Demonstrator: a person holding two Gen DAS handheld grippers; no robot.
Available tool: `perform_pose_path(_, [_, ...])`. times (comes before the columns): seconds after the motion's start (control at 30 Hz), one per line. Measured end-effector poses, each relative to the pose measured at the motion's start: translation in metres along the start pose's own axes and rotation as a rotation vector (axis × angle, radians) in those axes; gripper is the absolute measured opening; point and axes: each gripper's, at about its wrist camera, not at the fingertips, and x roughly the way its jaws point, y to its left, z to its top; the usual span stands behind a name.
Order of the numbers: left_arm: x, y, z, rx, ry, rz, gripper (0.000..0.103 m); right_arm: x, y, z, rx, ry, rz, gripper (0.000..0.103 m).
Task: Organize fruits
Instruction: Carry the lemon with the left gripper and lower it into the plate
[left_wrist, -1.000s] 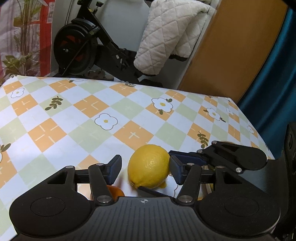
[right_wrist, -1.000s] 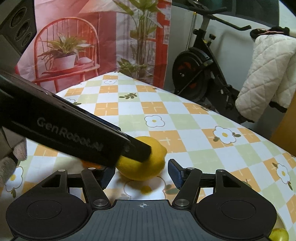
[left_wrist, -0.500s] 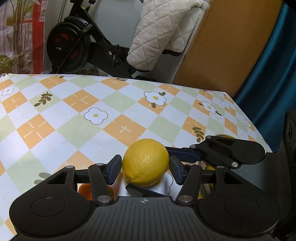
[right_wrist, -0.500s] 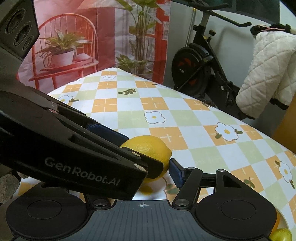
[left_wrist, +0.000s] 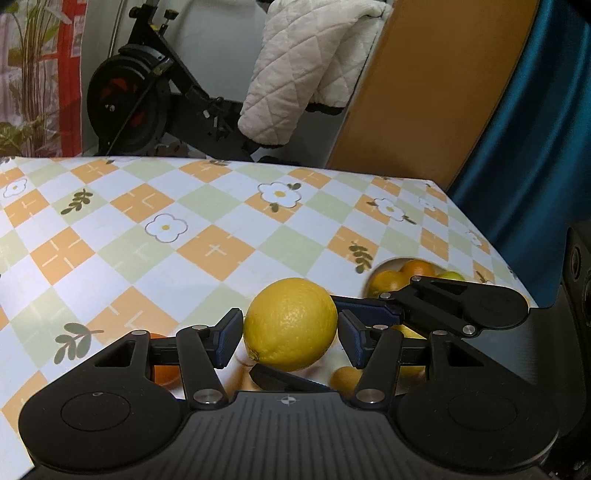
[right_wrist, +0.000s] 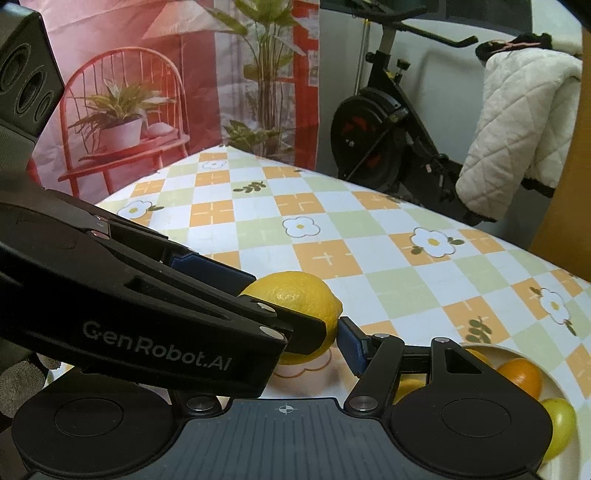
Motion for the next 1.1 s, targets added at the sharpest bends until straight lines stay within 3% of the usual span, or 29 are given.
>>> perform_pose_path(0.63, [-0.017, -0.066, 0.003, 0.087, -0.034, -0.003, 0.059, -0.072, -0.034, -0.019, 0.066, -0.092, -0.029, 0.059])
perform_pose_path(1.1, [-0.009, -0.107, 0.002, 0.16, -0.008, -0.022, 0.059, -0.1, -0.066, -0.043, 0.15, -0.128, -0.052, 0.059])
